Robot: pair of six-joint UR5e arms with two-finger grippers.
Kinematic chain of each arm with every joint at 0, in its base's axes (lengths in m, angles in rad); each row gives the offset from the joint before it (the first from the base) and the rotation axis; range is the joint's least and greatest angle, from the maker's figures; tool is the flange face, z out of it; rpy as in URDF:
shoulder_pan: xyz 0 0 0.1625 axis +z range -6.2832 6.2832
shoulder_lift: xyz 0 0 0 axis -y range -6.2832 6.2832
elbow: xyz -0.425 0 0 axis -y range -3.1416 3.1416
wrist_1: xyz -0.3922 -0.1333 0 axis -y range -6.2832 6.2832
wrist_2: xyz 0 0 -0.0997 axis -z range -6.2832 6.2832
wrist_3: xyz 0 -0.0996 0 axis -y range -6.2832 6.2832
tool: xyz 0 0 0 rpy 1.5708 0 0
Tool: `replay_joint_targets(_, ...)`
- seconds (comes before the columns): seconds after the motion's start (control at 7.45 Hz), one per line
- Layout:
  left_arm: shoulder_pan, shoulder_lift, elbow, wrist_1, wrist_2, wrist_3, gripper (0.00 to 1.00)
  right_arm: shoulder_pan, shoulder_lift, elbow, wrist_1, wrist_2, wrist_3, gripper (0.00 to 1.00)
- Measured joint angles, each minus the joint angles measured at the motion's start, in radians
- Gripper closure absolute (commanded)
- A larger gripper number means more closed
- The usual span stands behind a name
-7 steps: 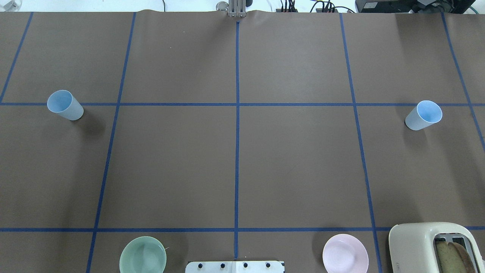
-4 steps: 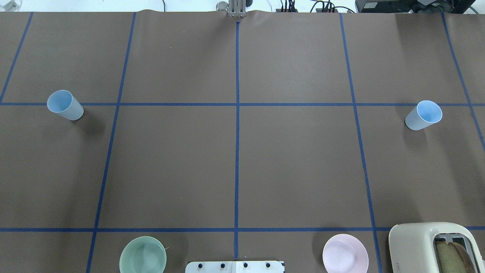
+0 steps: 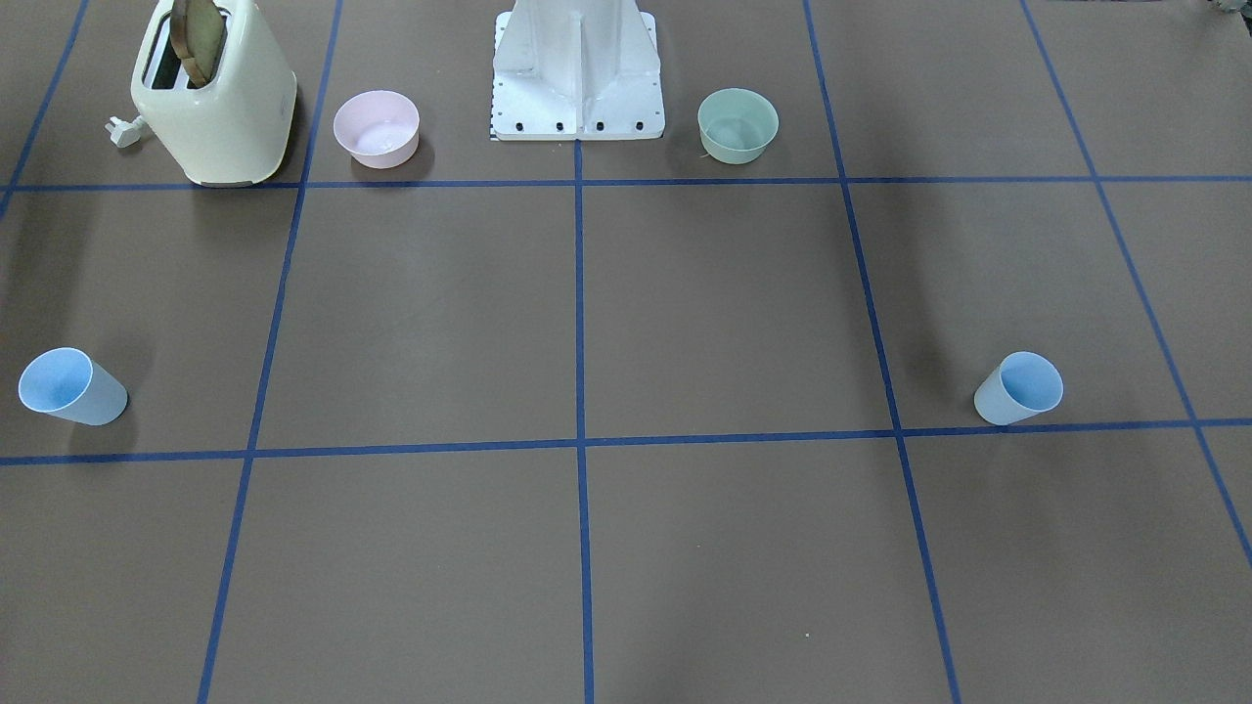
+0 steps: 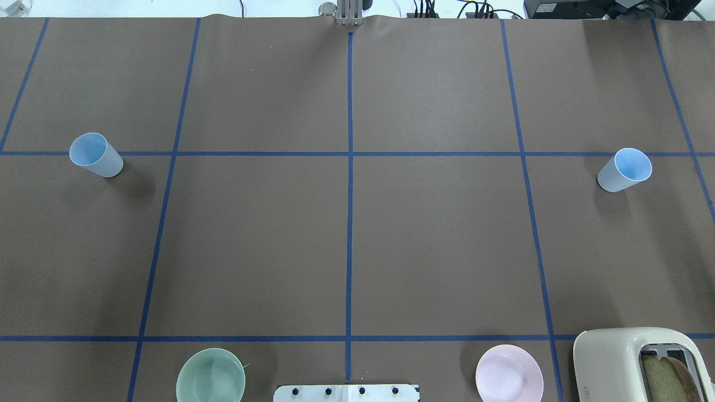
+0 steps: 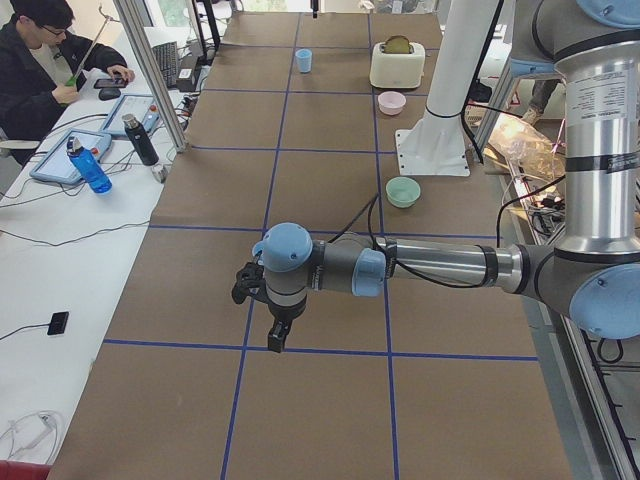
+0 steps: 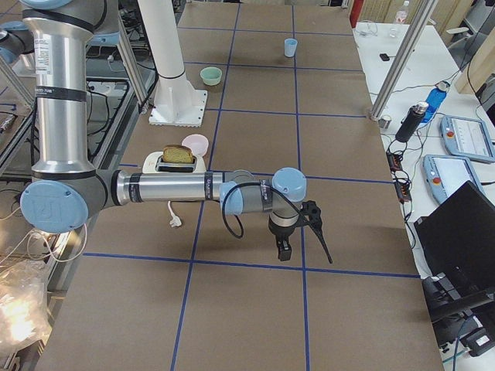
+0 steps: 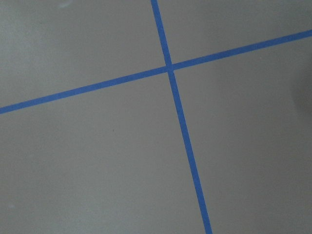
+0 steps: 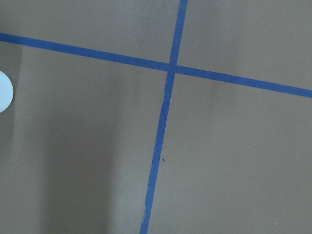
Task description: Stack blue cups with both arms
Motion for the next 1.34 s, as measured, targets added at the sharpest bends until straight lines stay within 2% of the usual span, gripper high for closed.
replay_joint_targets(0.4, 0.000, -0.068, 0.043, -0.192, 0.001, -0.003, 0.02, 0.000, 0.046, 0.006, 0.204, -0.011, 0.095, 0.00)
replay_joint_targets(0.67, 0.005, -0.090, 0.085, -0.306, -0.005, -0.020, 0.02, -0.012, 0.074, 0.005, 0.265, -0.010, 0.135, 0.00)
replay_joint_targets(0.94, 0.102, -0.112, 0.102, -0.366, -0.002, -0.230, 0.02, -0.026, 0.073, 0.004, 0.274, -0.008, 0.139, 0.00)
replay_joint_targets(1.34, 0.305, -0.144, 0.112, -0.444, 0.034, -0.758, 0.02, -0.033, 0.066, 0.002, 0.277, -0.008, 0.137, 0.00)
